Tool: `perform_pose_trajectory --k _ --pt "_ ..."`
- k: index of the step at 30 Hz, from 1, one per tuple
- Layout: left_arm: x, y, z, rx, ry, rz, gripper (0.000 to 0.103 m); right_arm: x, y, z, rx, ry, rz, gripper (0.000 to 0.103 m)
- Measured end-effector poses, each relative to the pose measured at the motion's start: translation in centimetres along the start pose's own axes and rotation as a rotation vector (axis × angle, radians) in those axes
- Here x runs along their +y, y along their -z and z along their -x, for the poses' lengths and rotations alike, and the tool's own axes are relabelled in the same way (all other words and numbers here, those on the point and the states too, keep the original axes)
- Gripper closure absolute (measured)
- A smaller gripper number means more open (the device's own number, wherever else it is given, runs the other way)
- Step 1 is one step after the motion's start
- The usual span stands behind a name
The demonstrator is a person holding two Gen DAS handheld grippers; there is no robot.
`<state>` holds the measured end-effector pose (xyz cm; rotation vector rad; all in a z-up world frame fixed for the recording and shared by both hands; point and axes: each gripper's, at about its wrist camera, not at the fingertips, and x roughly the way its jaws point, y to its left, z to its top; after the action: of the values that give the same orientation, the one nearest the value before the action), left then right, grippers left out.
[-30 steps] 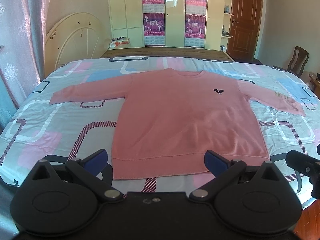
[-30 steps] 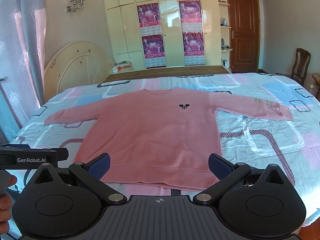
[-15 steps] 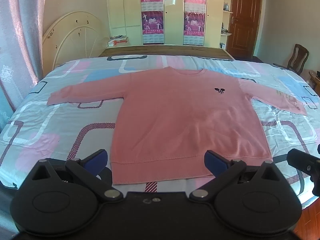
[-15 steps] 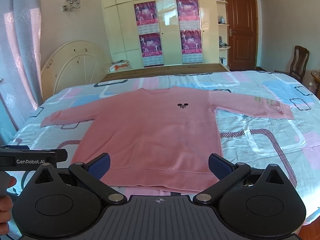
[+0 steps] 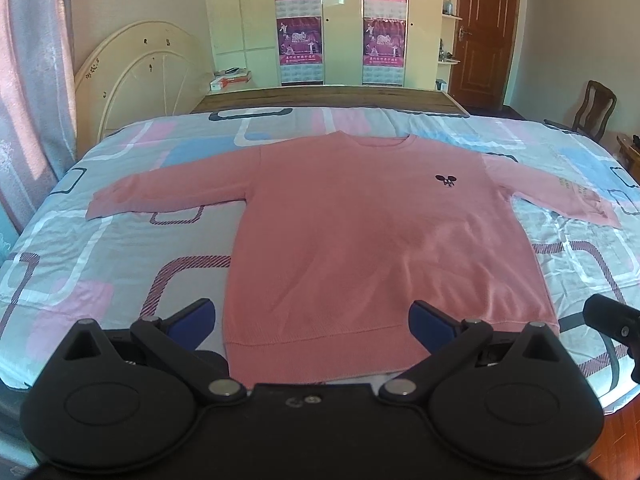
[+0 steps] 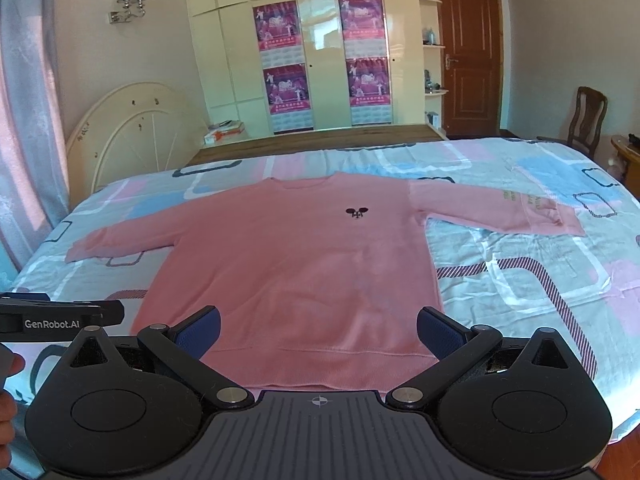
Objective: Fold small clothes
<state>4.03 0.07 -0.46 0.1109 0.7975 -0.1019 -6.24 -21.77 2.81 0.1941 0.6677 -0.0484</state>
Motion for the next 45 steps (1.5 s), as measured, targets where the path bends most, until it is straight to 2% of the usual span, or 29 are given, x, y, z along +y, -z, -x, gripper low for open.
perform_pose_trajectory --k 13,20,29,37,45 --pt "2.0 -3.3 -4.9 0.004 0.017 -0.041 0.0 0.2 -1.9 -4.2 -0.007 0.083 -0.035 0.0" --pt "2.6 -5.0 -8.1 0.009 0.037 -0.068 0.0 -0.2 -3.1 -6.6 -0.031 0.178 -0.034 0.0" --pt "2.1 -7.3 -12.5 0.04 0.039 -0.055 0.0 -1.5 -4.8 -10.3 -0.011 0.21 -0.035 0.0" --pt "-0.6 -9.7 -16.8 0.07 0.002 -0.009 0.0 -6.6 -7.1 -14.8 0.007 0.207 -0.038 0.0" --pt "-5.7 -12.3 -21.9 0.077 0.003 0.004 0.001 -16.5 -8.9 -19.0 0.031 0.283 -0.098 0.0"
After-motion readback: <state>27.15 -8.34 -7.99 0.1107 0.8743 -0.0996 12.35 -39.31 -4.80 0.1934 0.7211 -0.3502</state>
